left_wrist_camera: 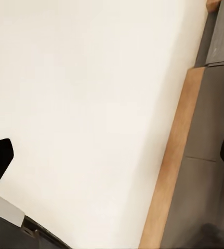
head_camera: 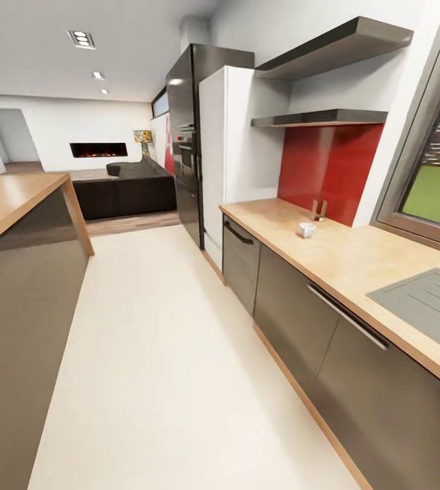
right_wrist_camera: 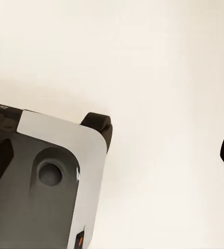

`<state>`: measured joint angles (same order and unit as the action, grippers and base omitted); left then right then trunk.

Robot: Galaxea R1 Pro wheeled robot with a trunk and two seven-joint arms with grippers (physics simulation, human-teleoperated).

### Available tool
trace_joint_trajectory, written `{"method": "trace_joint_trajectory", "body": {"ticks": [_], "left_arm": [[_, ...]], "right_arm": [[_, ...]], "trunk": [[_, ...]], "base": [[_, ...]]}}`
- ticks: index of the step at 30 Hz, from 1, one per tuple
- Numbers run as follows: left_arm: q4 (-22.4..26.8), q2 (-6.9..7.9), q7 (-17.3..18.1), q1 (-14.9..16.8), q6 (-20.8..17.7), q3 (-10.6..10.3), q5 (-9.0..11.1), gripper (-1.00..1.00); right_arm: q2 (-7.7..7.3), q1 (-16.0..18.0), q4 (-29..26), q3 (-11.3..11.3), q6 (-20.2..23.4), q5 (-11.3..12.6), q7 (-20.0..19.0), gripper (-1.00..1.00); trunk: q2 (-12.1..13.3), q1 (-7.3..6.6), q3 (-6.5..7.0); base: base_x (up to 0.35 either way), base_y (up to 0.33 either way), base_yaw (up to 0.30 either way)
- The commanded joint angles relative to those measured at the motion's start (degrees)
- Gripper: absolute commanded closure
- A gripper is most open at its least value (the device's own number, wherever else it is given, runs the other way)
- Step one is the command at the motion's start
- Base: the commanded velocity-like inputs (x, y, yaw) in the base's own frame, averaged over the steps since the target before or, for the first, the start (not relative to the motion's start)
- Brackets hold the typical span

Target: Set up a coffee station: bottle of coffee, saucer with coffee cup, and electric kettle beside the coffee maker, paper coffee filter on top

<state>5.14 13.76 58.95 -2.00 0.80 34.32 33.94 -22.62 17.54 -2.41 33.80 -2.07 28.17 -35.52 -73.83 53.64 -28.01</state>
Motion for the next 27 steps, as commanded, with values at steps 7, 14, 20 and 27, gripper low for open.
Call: {"method": "trace_joint_trajectory", "body": {"ticks": [7,14,20,27], "left_arm": [[0.0,0.02,0.2,0.0,0.1,-0.4,0.4,-1.0],[0.0,-0.01,0.1,0.0,0.1,-0.4,0.4,-1.0],[0.0,-0.02,0.1,0.0,0.1,-0.4,0.4,-1.0],[0.0,-0.04,0.0,0.0,0.1,-0.4,0.4,-1.0]], "right_arm": [[-0.06,0.0,0.0,0.5,-0.1,0.4,-0.3,-1.0],[-0.17,0.0,0.1,0.6,-0.1,0.4,-0.4,-1.0],[-0.2,0.0,0.1,0.7,-0.3,0.4,-0.4,-1.0],[-0.15,0.0,0.1,0.7,-0.4,0.4,-0.3,-1.0]], "trunk": [[0.0,0.03,-0.04],[0.0,0.03,-0.04],[0.0,0.03,-0.04],[0.0,0.03,-0.04]], "base": [[0.303,0.103,0.01],[0.309,0.105,0.001],[0.31,0.106,0.0],[0.31,0.106,0.0]]}}
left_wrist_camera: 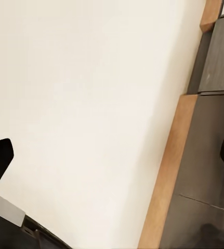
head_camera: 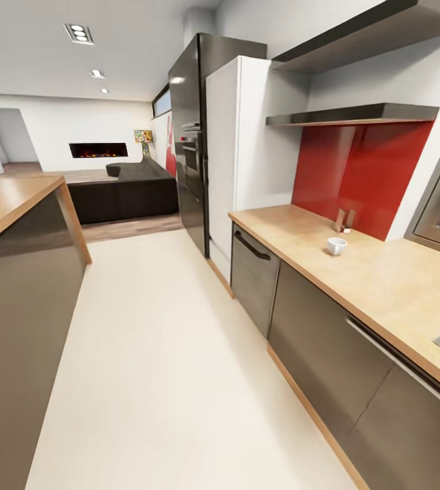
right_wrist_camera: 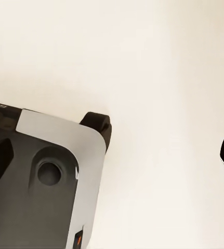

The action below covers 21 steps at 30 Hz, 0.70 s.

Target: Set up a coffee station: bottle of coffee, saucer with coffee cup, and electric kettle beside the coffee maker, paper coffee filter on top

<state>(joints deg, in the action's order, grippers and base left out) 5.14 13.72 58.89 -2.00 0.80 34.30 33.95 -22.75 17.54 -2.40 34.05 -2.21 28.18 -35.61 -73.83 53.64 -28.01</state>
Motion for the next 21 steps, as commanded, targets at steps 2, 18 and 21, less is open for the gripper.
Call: {"method": "trace_joint_trajectory", "body": {"ticks": [2,18,21], "left_arm": [[0.0,0.01,0.1,0.0,0.1,-0.4,0.4,-1.0],[0.0,0.01,0.1,0.0,0.1,-0.4,0.4,-1.0],[0.0,0.03,0.1,0.0,0.1,-0.4,0.4,-1.0]], "right_arm": [[-0.01,0.0,0.0,0.5,-0.2,0.4,-0.2,-1.0],[0.07,0.0,0.0,0.6,-0.3,0.4,-0.1,-1.0],[0.07,0.0,0.0,0.6,-0.3,0.3,-0.1,-1.0]], "trunk": [[0.0,0.03,-0.04],[0.0,0.03,-0.04],[0.0,0.03,-0.04]], "base": [[0.31,0.106,0.0],[0.31,0.106,0.0],[0.31,0.106,0.0]]}}
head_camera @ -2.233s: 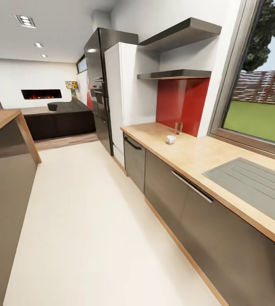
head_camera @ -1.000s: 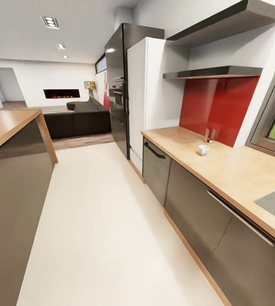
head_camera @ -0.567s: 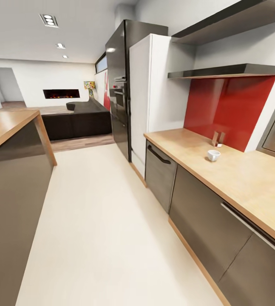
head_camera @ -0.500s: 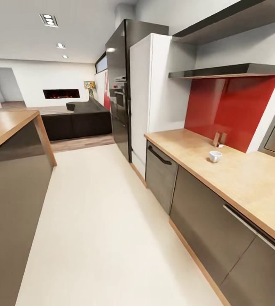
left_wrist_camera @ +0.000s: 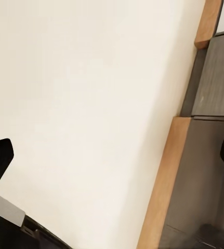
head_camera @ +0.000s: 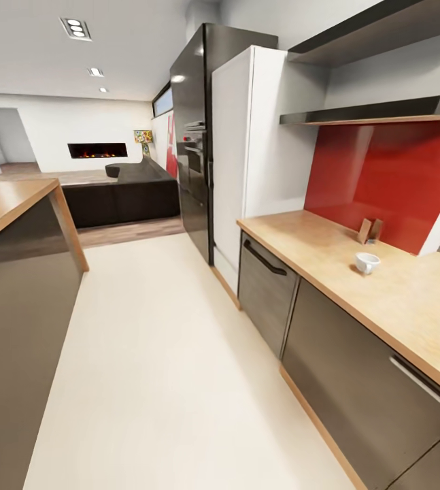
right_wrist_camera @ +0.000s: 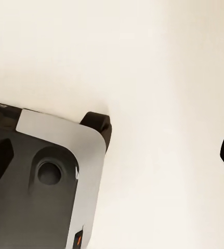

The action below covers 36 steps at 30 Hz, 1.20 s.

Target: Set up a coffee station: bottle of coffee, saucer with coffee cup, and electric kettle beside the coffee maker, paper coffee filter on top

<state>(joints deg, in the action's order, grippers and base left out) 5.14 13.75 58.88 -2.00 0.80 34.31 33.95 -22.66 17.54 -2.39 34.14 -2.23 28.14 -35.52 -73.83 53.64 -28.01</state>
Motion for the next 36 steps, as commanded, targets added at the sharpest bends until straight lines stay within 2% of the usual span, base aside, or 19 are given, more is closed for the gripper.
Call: {"method": "trace_joint_trajectory", "body": {"ticks": [1,13,36], "left_arm": [[0.0,-0.01,0.1,0.0,0.1,-0.4,0.4,-1.0],[0.0,-0.03,0.1,0.0,0.1,-0.4,0.4,-1.0],[0.0,-0.04,0.2,0.0,0.2,-0.4,0.4,-1.0]], "right_arm": [[-0.02,0.0,0.0,0.5,-0.2,0.4,-0.2,-1.0],[-0.01,0.0,0.1,0.5,-0.2,0.4,-0.2,-1.0],[-0.01,0.0,0.1,0.5,-0.2,0.3,-0.2,-1.0]], "trunk": [[0.0,0.04,-0.05],[0.0,0.04,-0.05],[0.0,0.04,-0.05]], "base": [[0.31,0.106,0.0],[0.261,0.058,-0.067],[0.014,0.001,-0.249]]}}
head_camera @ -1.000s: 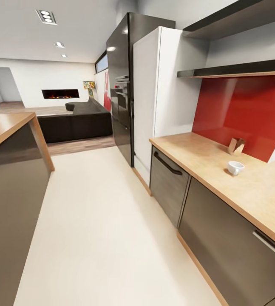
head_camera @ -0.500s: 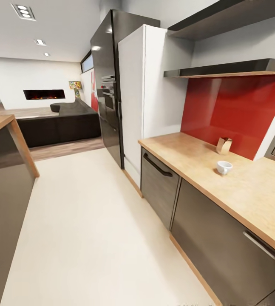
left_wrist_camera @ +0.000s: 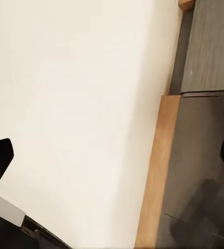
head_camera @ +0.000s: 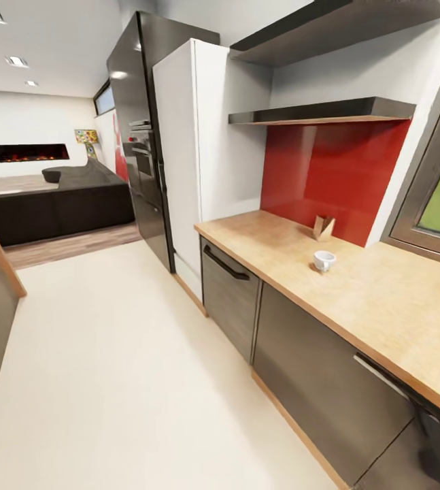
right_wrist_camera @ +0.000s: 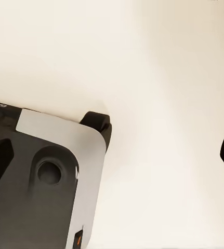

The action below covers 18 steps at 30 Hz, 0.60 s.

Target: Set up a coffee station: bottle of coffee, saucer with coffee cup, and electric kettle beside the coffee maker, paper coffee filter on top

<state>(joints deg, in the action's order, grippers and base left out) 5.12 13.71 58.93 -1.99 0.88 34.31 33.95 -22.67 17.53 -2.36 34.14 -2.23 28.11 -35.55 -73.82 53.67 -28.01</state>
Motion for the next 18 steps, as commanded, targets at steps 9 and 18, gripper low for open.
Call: {"method": "trace_joint_trajectory", "body": {"ticks": [9,18], "left_arm": [[0.1,0.0,0.1,0.0,0.1,-0.5,0.4,-1.0],[0.1,0.0,0.1,0.0,0.1,-0.5,0.4,-1.0]], "right_arm": [[-0.01,0.0,0.0,0.5,-0.2,0.4,-0.1,-1.0],[-0.01,0.0,0.0,0.5,-0.2,0.4,-0.1,-1.0]], "trunk": [[0.0,0.0,-0.05],[0.0,0.0,-0.05]], "base": [[0.177,0.16,-0.06],[0.188,0.195,-0.002]]}}
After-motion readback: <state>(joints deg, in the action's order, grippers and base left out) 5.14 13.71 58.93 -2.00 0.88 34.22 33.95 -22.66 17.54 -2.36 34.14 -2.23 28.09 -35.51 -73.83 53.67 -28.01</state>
